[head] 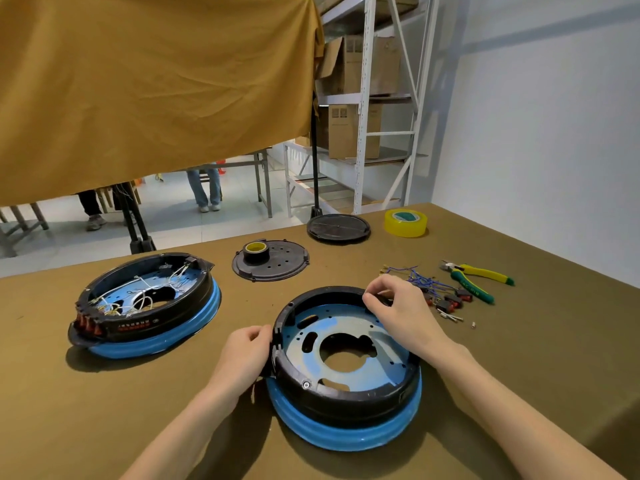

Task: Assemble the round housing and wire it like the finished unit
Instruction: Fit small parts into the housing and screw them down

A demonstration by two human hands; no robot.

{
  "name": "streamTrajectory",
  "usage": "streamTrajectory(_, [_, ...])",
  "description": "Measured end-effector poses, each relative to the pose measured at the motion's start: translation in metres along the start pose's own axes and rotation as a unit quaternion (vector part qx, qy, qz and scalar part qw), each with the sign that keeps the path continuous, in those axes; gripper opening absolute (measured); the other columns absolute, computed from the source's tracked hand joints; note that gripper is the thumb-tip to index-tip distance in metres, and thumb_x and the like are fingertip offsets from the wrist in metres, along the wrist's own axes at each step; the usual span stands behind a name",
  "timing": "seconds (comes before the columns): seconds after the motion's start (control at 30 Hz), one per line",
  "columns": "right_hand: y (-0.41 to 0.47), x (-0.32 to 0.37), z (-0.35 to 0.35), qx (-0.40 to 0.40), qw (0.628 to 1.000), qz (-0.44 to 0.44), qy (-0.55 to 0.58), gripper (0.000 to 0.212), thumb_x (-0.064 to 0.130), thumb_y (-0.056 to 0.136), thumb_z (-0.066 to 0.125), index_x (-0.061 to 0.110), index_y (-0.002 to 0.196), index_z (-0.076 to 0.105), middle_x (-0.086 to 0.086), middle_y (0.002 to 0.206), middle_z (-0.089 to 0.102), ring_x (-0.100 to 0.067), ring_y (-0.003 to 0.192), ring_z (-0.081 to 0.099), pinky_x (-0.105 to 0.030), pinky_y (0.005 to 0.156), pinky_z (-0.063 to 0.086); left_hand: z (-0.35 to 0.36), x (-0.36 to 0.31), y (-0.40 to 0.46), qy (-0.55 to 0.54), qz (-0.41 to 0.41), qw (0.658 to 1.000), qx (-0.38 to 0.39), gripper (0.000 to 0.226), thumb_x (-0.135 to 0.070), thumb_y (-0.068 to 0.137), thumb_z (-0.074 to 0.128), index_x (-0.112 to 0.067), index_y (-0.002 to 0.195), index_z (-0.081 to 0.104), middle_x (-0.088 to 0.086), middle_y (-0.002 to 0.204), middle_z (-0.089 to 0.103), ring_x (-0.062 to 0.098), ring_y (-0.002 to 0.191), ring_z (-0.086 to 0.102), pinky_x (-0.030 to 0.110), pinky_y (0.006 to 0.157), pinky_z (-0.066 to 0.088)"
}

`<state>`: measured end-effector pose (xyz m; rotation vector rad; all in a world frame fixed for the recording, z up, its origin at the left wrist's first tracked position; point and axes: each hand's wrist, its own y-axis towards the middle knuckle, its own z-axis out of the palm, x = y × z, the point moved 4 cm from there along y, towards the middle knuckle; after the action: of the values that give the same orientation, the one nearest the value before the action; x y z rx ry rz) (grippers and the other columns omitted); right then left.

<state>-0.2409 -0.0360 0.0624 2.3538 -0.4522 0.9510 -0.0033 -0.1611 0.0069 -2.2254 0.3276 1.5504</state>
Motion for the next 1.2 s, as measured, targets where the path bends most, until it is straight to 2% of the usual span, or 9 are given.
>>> streamTrajectory(0.13, [-0.001,0.001,0.006,-0.014,0.999,0.004,-0.034,0.007,0.022,0.096,0.068,0.019,0.09,0.068,0.006,0.095,0.065,-0.011,0.092,0.06,-0.032,0.081,0.049,0.004,-0.019,-0.016,0.098,0.123,0.987,-0.027,0.03,-0.047,0.103,0.046,-0.021,0.106,0.061,-0.001,0.099,0.055,0.015,0.094,0.052,0.043,0.087,0.049])
streamTrajectory(0.23, [-0.008,0.0,0.006,-0.06,0.995,0.039,-0.069,0.009,0.028,0.096,0.066,0.024,0.088,0.066,0.01,0.09,0.065,-0.008,0.079,0.06,-0.032,0.066,0.047,0.017,-0.038,-0.052,0.258,0.275,0.924,-0.061,0.036,-0.063,0.093,0.049,-0.043,0.123,0.053,-0.023,0.123,0.043,-0.001,0.121,0.036,0.029,0.106,0.029])
streamTrajectory(0.37, [-0.022,-0.001,0.006,-0.122,0.988,0.079,-0.046,0.011,0.032,0.096,0.064,0.028,0.086,0.065,0.012,0.085,0.067,-0.012,0.079,0.062,-0.035,0.065,0.05,0.037,-0.048,-0.078,0.317,0.383,0.865,0.072,0.052,-0.086,0.082,0.043,-0.049,0.116,0.059,-0.039,0.119,0.047,-0.024,0.122,0.023,0.018,0.103,0.02])
streamTrajectory(0.5, [-0.026,-0.003,0.0,-0.098,0.99,0.086,0.045,0.011,0.026,0.097,0.065,0.021,0.086,0.067,0.005,0.082,0.07,-0.018,0.077,0.065,-0.038,0.07,0.053,0.052,-0.045,-0.083,0.384,0.421,0.807,0.157,0.052,-0.084,0.084,0.047,-0.04,0.101,0.069,-0.028,0.1,0.06,-0.006,0.104,0.048,0.024,0.109,0.022])
streamTrajectory(0.63, [-0.031,-0.009,-0.021,-0.067,0.997,0.032,0.02,0.01,0.024,0.096,0.068,0.025,0.086,0.068,0.01,0.079,0.069,-0.006,0.077,0.062,-0.024,0.068,0.049,0.024,-0.054,-0.068,0.392,0.341,0.815,0.257,0.029,-0.063,0.086,0.067,-0.036,0.094,0.076,-0.034,0.109,0.061,-0.012,0.114,0.046,0.023,0.115,0.012])
streamTrajectory(0.77, [-0.038,-0.005,-0.021,-0.07,0.995,-0.059,-0.043,0.004,0.025,0.099,0.063,0.026,0.095,0.064,0.013,0.09,0.064,-0.008,0.098,0.053,-0.026,0.083,0.042,0.006,-0.057,-0.059,0.437,0.338,0.805,0.216,0.031,-0.044,0.092,0.068,-0.049,0.123,0.063,-0.041,0.126,0.048,-0.023,0.127,0.029,0.022,0.122,-0.001])
streamTrajectory(0.87, [-0.046,0.0,-0.011,-0.06,0.992,-0.105,0.037,0.006,0.019,0.098,0.066,0.024,0.096,0.066,0.014,0.093,0.065,-0.008,0.098,0.06,-0.017,0.084,0.045,0.027,-0.056,-0.074,0.399,0.36,0.815,0.217,0.051,-0.059,0.089,0.062,-0.05,0.137,0.049,-0.045,0.129,0.045,-0.026,0.125,0.03,0.009,0.106,0.025])
streamTrajectory(0.97, [-0.056,-0.007,0.003,-0.034,0.989,-0.114,0.086,0.009,0.02,0.098,0.067,0.029,0.095,0.067,0.014,0.094,0.068,-0.012,0.096,0.064,-0.012,0.081,0.046,0.038,-0.053,-0.073,0.364,0.367,0.834,0.192,0.04,-0.053,0.091,0.068,-0.044,0.13,0.06,-0.034,0.116,0.06,-0.017,0.113,0.05,0.011,0.094,0.045])
streamTrajectory(1.2, [-0.031,-0.017,0.002,-0.016,0.993,-0.092,0.067,0.008,0.016,0.101,0.062,0.023,0.096,0.065,0.011,0.088,0.065,-0.013,0.089,0.062,-0.024,0.077,0.05,0.048,-0.044,-0.072,0.357,0.41,0.833,0.108,0.04,-0.062,0.088,0.058,-0.035,0.115,0.071,-0.026,0.095,0.067,-0.005,0.091,0.061,0.014,0.08,0.052])
